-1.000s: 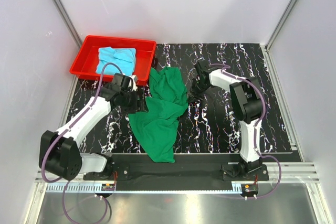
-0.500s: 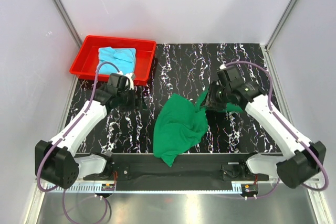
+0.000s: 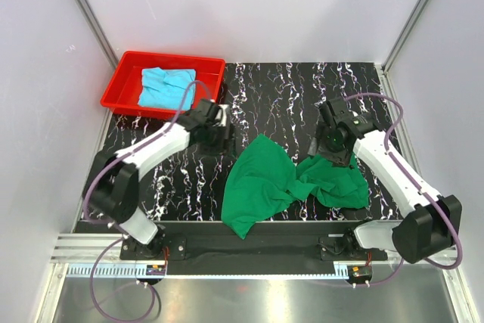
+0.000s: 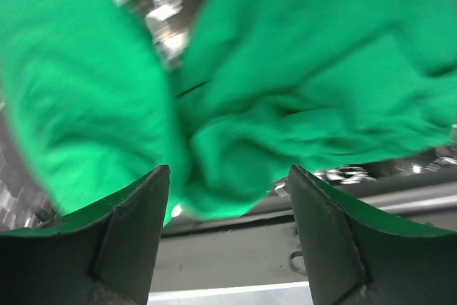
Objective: Fold and stack the t-shirts
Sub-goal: Flatten the tshirt out
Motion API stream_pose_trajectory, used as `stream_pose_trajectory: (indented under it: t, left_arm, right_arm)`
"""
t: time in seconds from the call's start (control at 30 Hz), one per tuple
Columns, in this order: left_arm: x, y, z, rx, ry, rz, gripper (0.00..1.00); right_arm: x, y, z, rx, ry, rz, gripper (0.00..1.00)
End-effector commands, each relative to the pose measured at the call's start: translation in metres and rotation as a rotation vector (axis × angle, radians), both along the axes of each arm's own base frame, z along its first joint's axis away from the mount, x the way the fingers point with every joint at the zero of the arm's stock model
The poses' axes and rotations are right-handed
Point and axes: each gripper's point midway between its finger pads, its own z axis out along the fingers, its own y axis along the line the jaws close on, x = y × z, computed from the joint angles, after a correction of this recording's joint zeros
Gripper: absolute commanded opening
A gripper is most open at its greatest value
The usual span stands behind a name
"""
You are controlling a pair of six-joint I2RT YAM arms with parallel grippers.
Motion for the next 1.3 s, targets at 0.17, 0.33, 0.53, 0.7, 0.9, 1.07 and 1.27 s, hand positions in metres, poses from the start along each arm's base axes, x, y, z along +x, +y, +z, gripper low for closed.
stream_pose_trajectory:
  t: [0.17,0.33,0.53,0.7,0.9,1.07,1.27]
  left_arm:
    - [0.067,-0.084,-0.009,0.041,-0.187,-0.028,0.8]
    - [0.075,-0.101,-0.053,0.184,-0.128,-0.028,0.8]
    - [0.071,-0.103,-0.083,0.206,-0.073,-0.035,0.74]
    - [0.062,-0.116,-0.096,0.164,0.0,-0.082,0.51]
    - [0.061,-0.115,-0.078,0.157,-0.021,-0.125,0.0]
    - [0.069,-0.099,0.0,0.117,-0.161,-0.103,0.0]
    - [0.107,-0.043,0.126,0.055,-0.42,0.066,0.0]
  right_arm:
    - [-0.009,-0.071,-0.038,-0.089,0.111,-0.223,0.89]
    - [-0.02,-0.075,-0.064,0.004,0.2,-0.288,0.87]
    - [-0.02,-0.077,-0.078,0.063,0.222,-0.322,0.77]
    - [-0.024,-0.056,-0.1,0.186,0.26,-0.331,0.77]
    - [-0.024,-0.042,-0.112,0.273,0.268,-0.357,0.67]
    - [0.001,-0.053,-0.088,0.221,0.199,-0.37,0.1]
    - [0.07,-0.077,-0.002,0.119,-0.017,-0.385,0.0]
